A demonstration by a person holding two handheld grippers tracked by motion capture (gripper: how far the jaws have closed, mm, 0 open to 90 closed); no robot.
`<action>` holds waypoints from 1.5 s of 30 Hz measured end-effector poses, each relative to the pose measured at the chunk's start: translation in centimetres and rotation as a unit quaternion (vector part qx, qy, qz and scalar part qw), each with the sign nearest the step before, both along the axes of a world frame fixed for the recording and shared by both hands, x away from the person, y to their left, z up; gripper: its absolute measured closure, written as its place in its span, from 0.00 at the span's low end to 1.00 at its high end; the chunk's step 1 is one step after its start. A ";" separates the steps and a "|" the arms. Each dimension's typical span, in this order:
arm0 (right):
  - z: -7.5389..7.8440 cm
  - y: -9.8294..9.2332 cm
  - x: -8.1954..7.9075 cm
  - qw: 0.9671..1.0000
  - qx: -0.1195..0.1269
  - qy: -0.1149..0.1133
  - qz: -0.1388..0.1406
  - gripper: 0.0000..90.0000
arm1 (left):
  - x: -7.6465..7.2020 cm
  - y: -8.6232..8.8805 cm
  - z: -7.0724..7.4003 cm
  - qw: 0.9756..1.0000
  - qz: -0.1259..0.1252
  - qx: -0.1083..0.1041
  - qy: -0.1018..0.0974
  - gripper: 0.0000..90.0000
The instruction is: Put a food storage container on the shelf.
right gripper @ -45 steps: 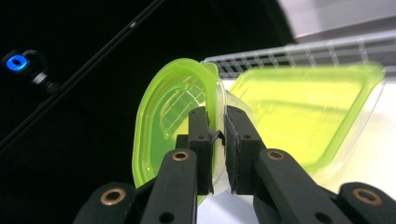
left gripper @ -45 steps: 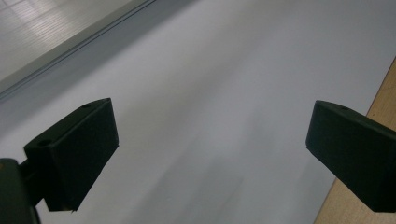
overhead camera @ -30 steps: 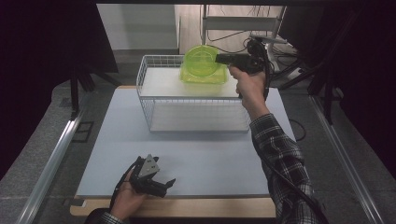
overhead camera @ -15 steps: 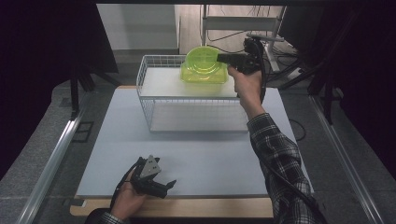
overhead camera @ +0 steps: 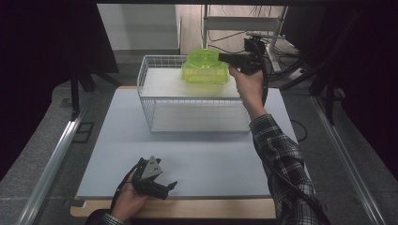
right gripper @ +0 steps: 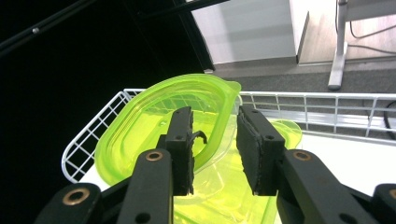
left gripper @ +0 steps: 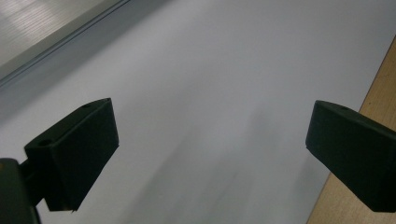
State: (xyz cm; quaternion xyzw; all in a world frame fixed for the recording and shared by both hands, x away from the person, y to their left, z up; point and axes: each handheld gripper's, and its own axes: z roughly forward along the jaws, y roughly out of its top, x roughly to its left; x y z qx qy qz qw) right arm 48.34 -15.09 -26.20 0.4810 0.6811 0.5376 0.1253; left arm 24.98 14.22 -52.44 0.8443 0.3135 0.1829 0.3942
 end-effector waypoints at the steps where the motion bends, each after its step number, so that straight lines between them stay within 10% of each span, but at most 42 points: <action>1: 0.1 0.0 -0.2 1.000 -0.004 -0.004 0.003 0.73 | 0.0 0.0 0.0 1.000 0.000 0.001 0.000 0.03; 24: -1.3 -1.8 -3.1 0.996 -0.050 -0.033 0.070 0.39 | 0.0 0.0 0.0 1.000 0.002 0.003 0.002 0.03; 45: -4.9 -1.0 -6.6 0.983 -0.123 -0.056 0.121 0.24 | 0.1 0.0 -0.1 1.000 0.002 -0.003 0.002 0.03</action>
